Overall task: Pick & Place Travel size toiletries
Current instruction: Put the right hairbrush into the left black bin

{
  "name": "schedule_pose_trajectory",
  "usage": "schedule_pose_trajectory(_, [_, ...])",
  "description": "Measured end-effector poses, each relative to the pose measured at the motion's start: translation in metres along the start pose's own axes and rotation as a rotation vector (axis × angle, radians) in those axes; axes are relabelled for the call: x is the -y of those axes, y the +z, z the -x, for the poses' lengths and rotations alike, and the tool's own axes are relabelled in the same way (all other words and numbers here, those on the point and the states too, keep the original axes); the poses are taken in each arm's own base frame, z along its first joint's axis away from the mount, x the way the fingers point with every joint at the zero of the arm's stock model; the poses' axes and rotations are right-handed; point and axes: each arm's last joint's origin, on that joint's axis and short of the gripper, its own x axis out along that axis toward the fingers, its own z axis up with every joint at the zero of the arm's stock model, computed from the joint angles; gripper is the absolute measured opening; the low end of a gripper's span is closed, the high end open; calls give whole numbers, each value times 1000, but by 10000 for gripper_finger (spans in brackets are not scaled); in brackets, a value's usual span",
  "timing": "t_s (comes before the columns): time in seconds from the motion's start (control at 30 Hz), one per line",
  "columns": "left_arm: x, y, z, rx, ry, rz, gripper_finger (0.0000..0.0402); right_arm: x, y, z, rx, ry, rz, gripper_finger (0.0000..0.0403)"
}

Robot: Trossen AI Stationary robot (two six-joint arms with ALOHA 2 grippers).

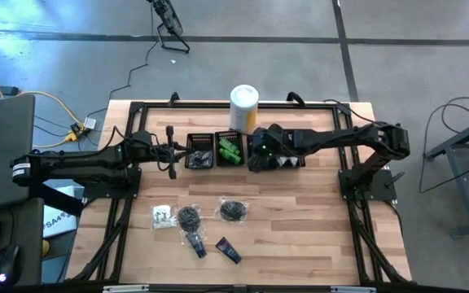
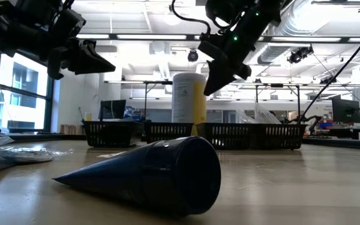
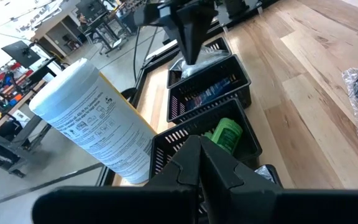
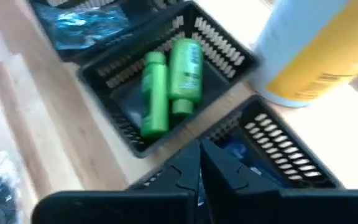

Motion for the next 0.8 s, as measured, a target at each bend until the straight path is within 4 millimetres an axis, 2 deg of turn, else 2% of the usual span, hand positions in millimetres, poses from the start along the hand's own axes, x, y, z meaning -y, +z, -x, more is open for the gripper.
schedule_pose_trajectory(0.2, [0, 0, 0, 0, 0, -2, 0, -4, -6, 9, 56, 45, 54, 3])
schedule_pose_trajectory(0.3, [0, 0, 0, 0, 0, -3, 0, 2, -15, 18, 61, 80, 60, 2])
schedule_pose_trajectory(0.5, [0, -1, 0, -6, -4, -2, 0, 10, -33, 43, 107, 274, 23, 2])
schedule_pose_trajectory(0.6, [0, -1, 0, -7, -4, -2, 0, 15, -42, 53, 174, 291, 26, 2])
schedule_pose_trajectory(0.8, [0, -1, 0, -7, -5, 3, 0, 25, -48, 78, 300, 326, 65, 2])
